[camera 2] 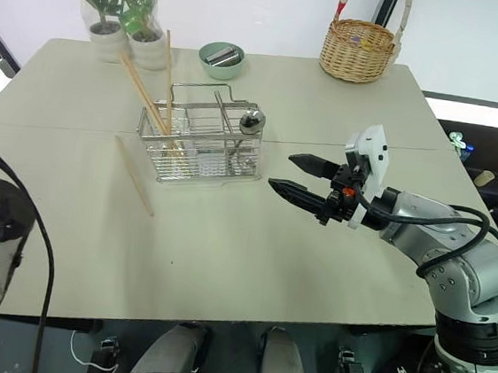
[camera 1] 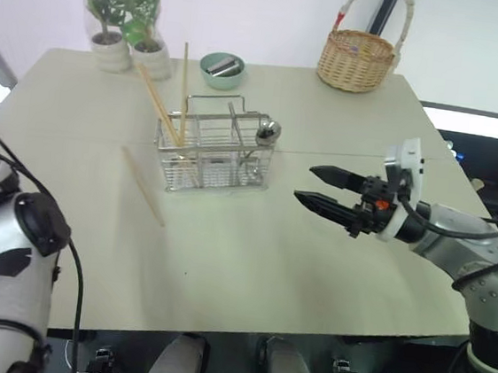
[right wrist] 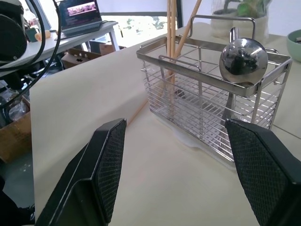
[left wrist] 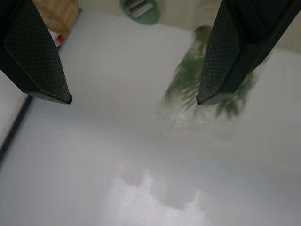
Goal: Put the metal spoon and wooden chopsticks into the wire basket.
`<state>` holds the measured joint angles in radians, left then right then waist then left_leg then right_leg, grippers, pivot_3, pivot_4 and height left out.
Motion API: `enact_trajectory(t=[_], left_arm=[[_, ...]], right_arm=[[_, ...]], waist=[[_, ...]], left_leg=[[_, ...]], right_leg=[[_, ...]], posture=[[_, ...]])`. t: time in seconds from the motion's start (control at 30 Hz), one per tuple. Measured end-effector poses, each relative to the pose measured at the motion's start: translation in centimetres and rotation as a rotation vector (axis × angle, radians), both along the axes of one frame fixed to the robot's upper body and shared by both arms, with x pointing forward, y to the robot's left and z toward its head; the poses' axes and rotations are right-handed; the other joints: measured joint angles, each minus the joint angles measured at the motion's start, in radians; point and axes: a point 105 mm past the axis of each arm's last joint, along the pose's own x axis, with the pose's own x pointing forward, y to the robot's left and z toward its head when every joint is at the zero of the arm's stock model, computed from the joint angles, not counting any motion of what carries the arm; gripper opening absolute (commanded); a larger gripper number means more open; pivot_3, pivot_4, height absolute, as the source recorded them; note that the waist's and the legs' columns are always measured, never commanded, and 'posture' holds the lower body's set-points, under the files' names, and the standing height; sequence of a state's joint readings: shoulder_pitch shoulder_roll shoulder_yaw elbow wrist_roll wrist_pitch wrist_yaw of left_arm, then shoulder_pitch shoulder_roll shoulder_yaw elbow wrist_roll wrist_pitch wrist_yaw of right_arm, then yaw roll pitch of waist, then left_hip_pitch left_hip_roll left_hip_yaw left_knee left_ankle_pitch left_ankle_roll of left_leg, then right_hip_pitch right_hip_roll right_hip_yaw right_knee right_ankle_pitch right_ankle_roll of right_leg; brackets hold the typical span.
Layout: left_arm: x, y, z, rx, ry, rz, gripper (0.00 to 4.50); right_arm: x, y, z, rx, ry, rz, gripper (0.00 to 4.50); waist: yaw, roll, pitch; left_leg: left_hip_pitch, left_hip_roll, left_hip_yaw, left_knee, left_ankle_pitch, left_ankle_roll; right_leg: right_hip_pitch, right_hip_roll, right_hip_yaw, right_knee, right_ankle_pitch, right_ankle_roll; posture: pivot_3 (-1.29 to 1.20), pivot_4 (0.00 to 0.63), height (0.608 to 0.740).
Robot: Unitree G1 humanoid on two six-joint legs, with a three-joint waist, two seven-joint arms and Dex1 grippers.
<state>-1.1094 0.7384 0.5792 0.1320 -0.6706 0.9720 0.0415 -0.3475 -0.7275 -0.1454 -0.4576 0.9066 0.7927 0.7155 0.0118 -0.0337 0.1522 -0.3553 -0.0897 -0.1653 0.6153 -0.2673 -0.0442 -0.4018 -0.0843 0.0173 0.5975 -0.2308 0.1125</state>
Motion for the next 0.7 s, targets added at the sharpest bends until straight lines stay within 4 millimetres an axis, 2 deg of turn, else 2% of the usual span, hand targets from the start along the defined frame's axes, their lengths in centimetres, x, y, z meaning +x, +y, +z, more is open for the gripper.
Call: enact_trajectory(t=[0.07, 0.2, 0.37, 0.57, 0.7], left_arm=[[1.0, 0.7, -2.4, 0.006, 0.134, 0.043, 4.46], [2.8, 1.3, -8.6, -0.016, 0.455, 0.105, 4.46], [3.9, -1.2, -14.0, -0.03, 0.704, 0.106, 4.46], [3.7, -3.0, -19.7, -0.074, 0.896, 0.134, 4.46], [3.5, -3.3, -21.2, -0.072, 0.951, 0.17, 4.46]], right_arm=[[0.0, 0.0, 0.0, -0.001, 0.001, 0.001, 3.45], [0.0, 0.1, -0.1, -0.002, 0.006, 0.002, 3.45], [-0.9, 0.4, -1.0, -0.033, 0.034, 0.045, 3.45], [-2.1, 0.2, -1.3, -0.084, 0.045, 0.12, 3.45], [-2.3, 0.2, -1.2, -0.08, 0.047, 0.131, 3.45]], waist=[[0.001, 0.0, 0.0], [0.001, -0.001, 0.0], [0.002, -0.001, 0.0], [-0.003, -0.002, 0.0], [0.002, -0.002, 0.0]], left_leg=[[0.0, 0.0, 0.0, 0.0, 0.0, 0.0], [-0.001, 0.0, -0.001, 0.0, 0.0, 0.0], [-0.002, -0.001, -0.001, 0.0, 0.0, 0.0], [-0.001, 0.0, 0.0, 0.0, 0.001, -0.002], [-0.002, 0.0, 0.001, 0.0, 0.001, -0.002]], right_leg=[[0.0, 0.0, 0.0, 0.0, 0.0, 0.0], [-0.001, 0.0, 0.0, 0.0, 0.0, 0.0], [-0.001, -0.002, 0.0, 0.0, 0.0, 0.0], [-0.002, -0.002, 0.0, 0.001, 0.0, 0.0], [-0.002, -0.002, 0.0, 0.001, 0.0, 0.0]], posture=[[0.0, 0.15, 0.733], [0.0, 0.15, 0.733], [0.0, 0.15, 0.733], [0.0, 0.15, 0.733], [0.0, 0.15, 0.733]])
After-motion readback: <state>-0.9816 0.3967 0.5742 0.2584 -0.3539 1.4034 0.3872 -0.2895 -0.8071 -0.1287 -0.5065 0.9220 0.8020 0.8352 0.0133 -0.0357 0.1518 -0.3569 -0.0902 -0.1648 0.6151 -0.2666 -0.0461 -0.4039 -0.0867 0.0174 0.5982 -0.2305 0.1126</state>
